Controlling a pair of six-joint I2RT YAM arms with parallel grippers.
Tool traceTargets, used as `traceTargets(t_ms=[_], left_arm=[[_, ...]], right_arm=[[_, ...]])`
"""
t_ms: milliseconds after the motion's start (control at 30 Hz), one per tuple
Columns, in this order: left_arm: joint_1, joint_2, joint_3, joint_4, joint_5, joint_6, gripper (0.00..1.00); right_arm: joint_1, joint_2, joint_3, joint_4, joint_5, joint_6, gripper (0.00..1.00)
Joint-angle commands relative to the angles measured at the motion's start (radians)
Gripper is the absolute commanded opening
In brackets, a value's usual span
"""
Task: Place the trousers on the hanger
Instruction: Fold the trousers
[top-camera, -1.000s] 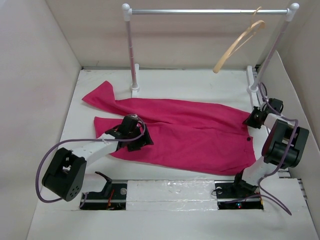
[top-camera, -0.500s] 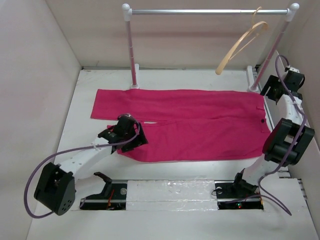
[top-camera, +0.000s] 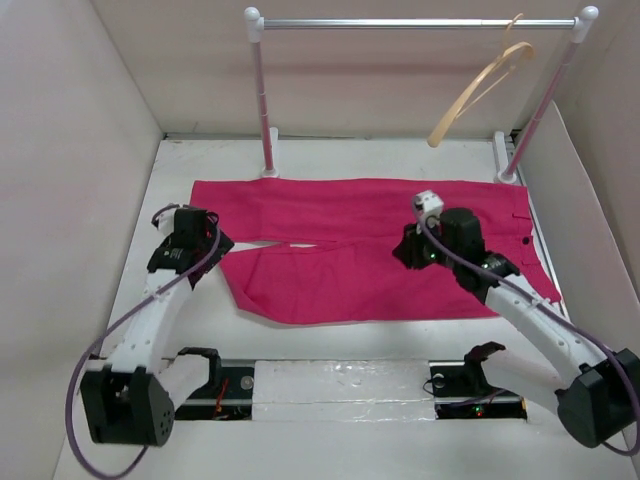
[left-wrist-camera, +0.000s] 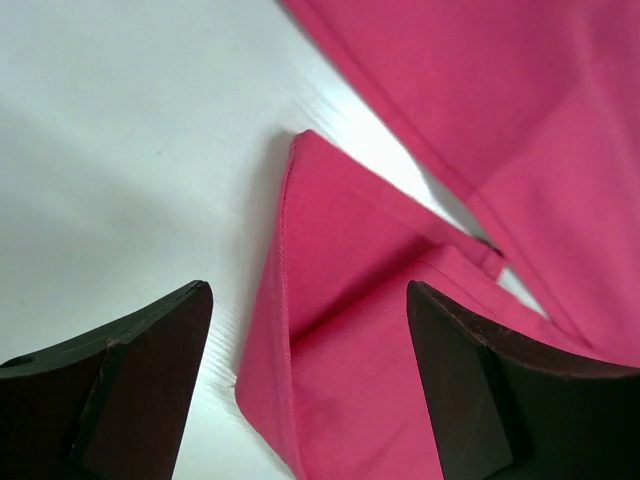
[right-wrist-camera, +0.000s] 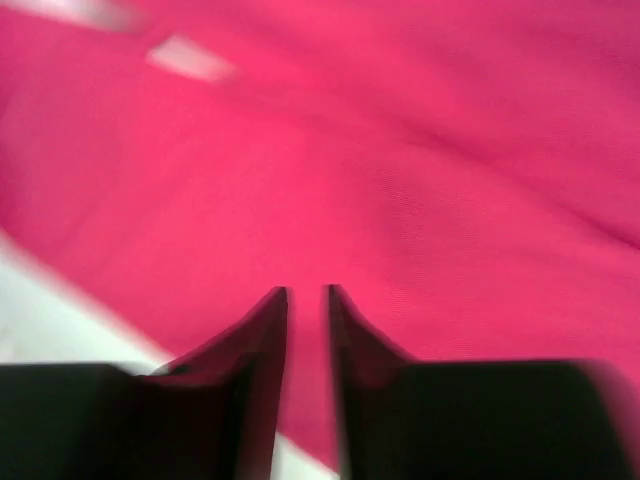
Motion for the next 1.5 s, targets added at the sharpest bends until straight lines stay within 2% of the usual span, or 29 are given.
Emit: traceTargets(t_ms=[0, 67, 133, 267, 367, 400, 467, 500, 533, 667, 800, 867, 1000, 1233, 1467], left_arm=[[0.004, 0.133, 0.038, -0.039, 0.017, 0.010, 0.74], [0.014, 0.164, 0.000, 0.021, -0.012, -0.007, 0.74], [0.014, 0.208, -0.029, 0.111, -0.011, -0.009, 0.74], [0.014, 0.327, -0.008, 0.183, -0.013, -0.019, 0.72], [0.023, 0.418, 0.015, 0.283, -0.012, -0.006, 0.66], [0.023, 0.437, 0.015, 0.283, -0.012, -0.006, 0.60], [0.023, 0.475, 0.031, 0.303, -0.023, -0.001, 0.37], [0.023, 0.501, 0.040, 0.294, -0.025, -0.006, 0.09], [0.023, 0.506, 0.058, 0.262, -0.026, -0.010, 0.00], [0.023, 0.372, 0.069, 0.141, -0.101, -0.044, 0.00], [0.023, 0.010, 0.141, -0.034, -0.248, -0.036, 0.00], [0.023, -0.092, 0.185, -0.134, -0.316, -0.039, 0.00], [0.023, -0.291, 0.216, -0.249, -0.336, -0.102, 0.00], [0.023, -0.353, 0.181, -0.289, -0.359, -0.153, 0.00], [0.023, -0.279, 0.256, -0.170, -0.481, -0.058, 0.00]], right_arm=[[0.142, -0.024, -0.050, 0.066, -0.001, 0.031, 0.33], [0.254, -0.011, -0.050, 0.077, 0.013, 0.026, 0.50], [0.310, 0.034, -0.032, 0.085, 0.013, 0.018, 0.51], [0.405, 0.068, -0.004, 0.054, 0.033, 0.006, 0.51], [0.414, 0.056, -0.013, 0.038, 0.013, 0.002, 0.50], [0.414, 0.055, -0.013, 0.037, 0.012, 0.002, 0.50], [0.414, 0.045, -0.012, 0.025, 0.015, -0.005, 0.50], [0.414, 0.033, -0.012, 0.005, 0.024, -0.008, 0.50], [0.414, 0.025, -0.009, -0.007, 0.044, -0.012, 0.50], [0.367, -0.018, -0.001, -0.067, 0.082, -0.032, 0.51], [0.301, -0.049, 0.008, -0.175, 0.093, -0.049, 0.60], [0.266, -0.058, 0.000, -0.196, 0.098, -0.061, 0.66], [0.180, -0.043, -0.033, -0.208, 0.066, -0.080, 0.70], [-0.007, -0.004, -0.090, -0.197, -0.070, -0.126, 0.72], [-0.185, -0.112, -0.106, -0.277, -0.031, -0.117, 0.74]])
